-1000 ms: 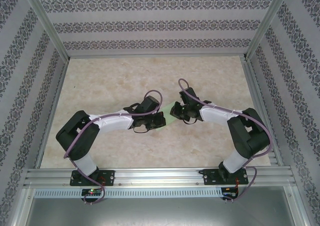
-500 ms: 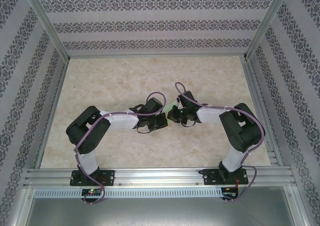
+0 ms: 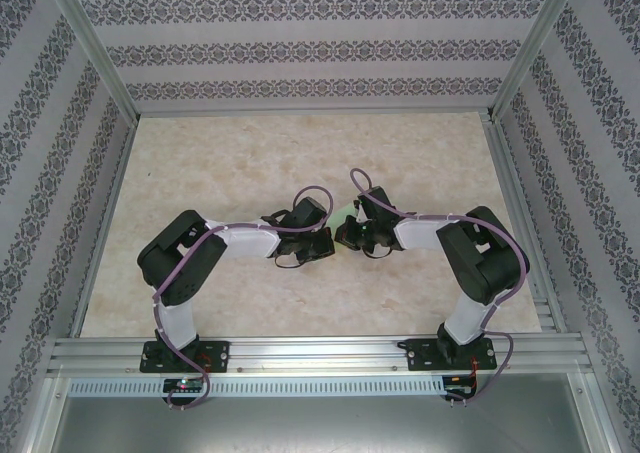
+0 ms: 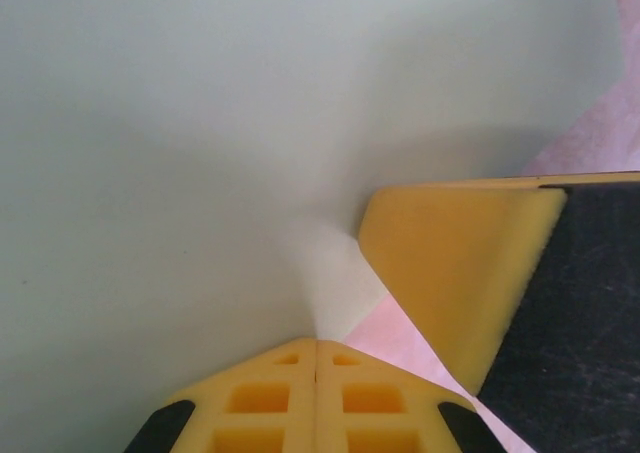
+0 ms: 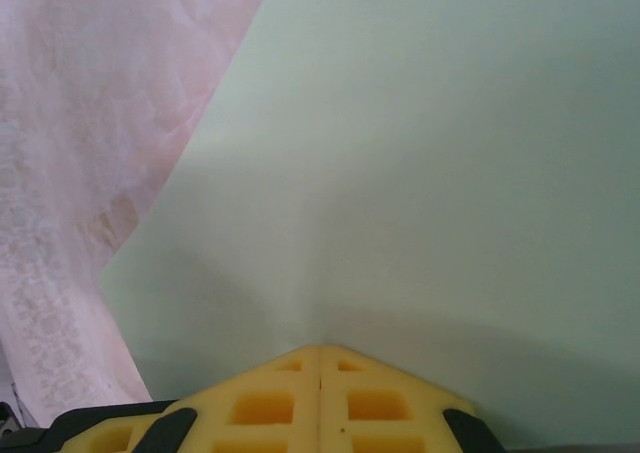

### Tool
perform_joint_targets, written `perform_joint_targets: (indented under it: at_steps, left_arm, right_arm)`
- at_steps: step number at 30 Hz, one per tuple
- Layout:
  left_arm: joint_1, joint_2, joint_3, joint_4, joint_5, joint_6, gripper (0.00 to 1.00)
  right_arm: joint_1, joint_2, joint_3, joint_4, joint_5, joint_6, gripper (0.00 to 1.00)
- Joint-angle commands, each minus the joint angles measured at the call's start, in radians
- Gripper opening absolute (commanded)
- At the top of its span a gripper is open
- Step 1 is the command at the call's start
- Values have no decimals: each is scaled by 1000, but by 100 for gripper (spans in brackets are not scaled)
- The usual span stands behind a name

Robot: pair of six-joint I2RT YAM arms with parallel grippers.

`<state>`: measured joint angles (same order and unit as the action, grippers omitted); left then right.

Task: Fold a paper plane with a square sheet of paper (pick it up from the middle)
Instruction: First fold in half a square sheet of paper at the center of the table.

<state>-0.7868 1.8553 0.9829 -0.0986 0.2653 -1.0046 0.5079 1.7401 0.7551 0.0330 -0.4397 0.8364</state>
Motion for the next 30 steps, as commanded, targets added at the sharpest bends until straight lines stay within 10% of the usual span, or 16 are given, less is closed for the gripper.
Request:
perform_joint_targets:
  at_steps: [1,30]
  left_arm:
    - [-11,8,16,-54,-39,1,0]
    - [-11,31,-8,-229,-48,-55,0]
  right_arm:
    - [-10,-24,-30,75,-33,-6,0]
    - [-278,105,-22,117,-57,-129,0]
